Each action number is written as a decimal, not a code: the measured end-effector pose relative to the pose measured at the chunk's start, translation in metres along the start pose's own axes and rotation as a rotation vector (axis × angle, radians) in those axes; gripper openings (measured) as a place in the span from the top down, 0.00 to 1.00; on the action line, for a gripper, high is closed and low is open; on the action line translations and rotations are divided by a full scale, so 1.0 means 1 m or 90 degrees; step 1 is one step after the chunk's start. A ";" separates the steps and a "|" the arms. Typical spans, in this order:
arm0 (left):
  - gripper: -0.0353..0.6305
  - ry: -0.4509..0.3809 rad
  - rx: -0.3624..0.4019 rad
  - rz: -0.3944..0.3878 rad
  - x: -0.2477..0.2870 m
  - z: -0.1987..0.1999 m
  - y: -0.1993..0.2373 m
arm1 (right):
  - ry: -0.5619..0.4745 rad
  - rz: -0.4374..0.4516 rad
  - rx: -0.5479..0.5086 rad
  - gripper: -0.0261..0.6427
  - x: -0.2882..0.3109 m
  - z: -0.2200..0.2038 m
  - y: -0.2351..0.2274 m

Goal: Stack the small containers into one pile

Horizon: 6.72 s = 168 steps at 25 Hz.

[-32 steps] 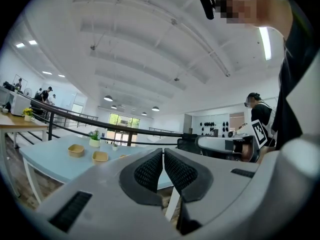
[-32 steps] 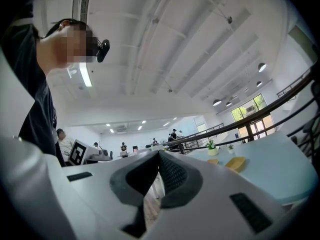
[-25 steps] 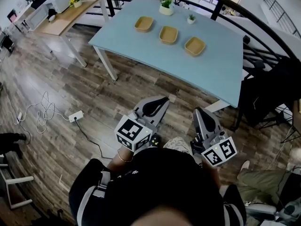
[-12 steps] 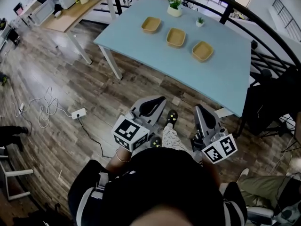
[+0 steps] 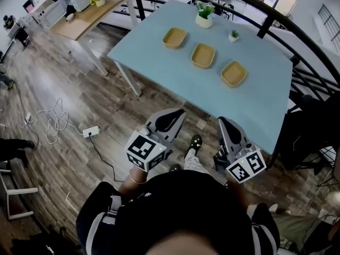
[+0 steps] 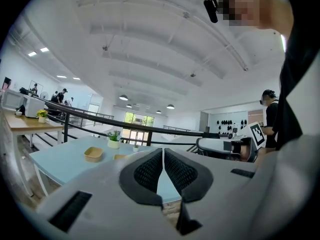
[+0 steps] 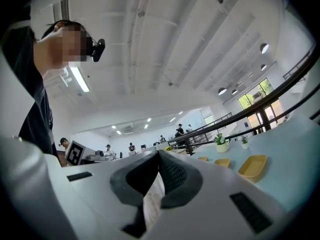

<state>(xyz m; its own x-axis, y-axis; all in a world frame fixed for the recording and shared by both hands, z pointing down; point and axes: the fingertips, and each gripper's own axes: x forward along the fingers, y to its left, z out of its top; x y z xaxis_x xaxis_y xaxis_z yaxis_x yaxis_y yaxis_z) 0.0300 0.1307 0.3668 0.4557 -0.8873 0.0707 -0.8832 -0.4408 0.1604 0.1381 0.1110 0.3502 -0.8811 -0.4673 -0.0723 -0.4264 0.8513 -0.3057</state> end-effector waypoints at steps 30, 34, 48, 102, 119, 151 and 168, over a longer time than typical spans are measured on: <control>0.91 0.052 -0.003 0.099 0.161 0.009 0.092 | 0.010 0.025 0.051 0.96 0.090 0.027 -0.186; 0.91 0.066 -0.017 0.115 0.160 0.000 0.101 | 0.018 0.032 0.055 0.95 0.099 0.021 -0.191; 0.91 0.113 -0.030 0.081 0.193 -0.012 0.151 | 0.030 -0.057 0.063 0.90 0.122 0.012 -0.222; 0.62 0.453 -0.190 -0.161 0.317 -0.183 0.276 | 0.226 -0.454 0.272 0.64 0.233 -0.178 -0.331; 0.62 0.427 -0.189 -0.196 0.310 -0.166 0.280 | 0.222 -0.453 0.210 0.69 0.255 -0.168 -0.311; 0.76 0.346 -0.142 -0.022 0.268 -0.138 0.271 | 0.185 -0.329 0.149 0.79 0.237 -0.139 -0.274; 0.76 0.311 -0.076 0.008 0.245 -0.103 0.322 | 0.163 -0.281 0.133 0.81 0.293 -0.132 -0.252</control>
<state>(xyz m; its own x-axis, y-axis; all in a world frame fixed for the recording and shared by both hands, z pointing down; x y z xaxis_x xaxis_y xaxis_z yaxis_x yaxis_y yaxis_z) -0.1309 -0.2148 0.5375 0.4695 -0.7127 0.5211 -0.8829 -0.3871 0.2659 -0.0399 -0.2092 0.5309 -0.6606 -0.6740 0.3307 -0.7399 0.5100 -0.4387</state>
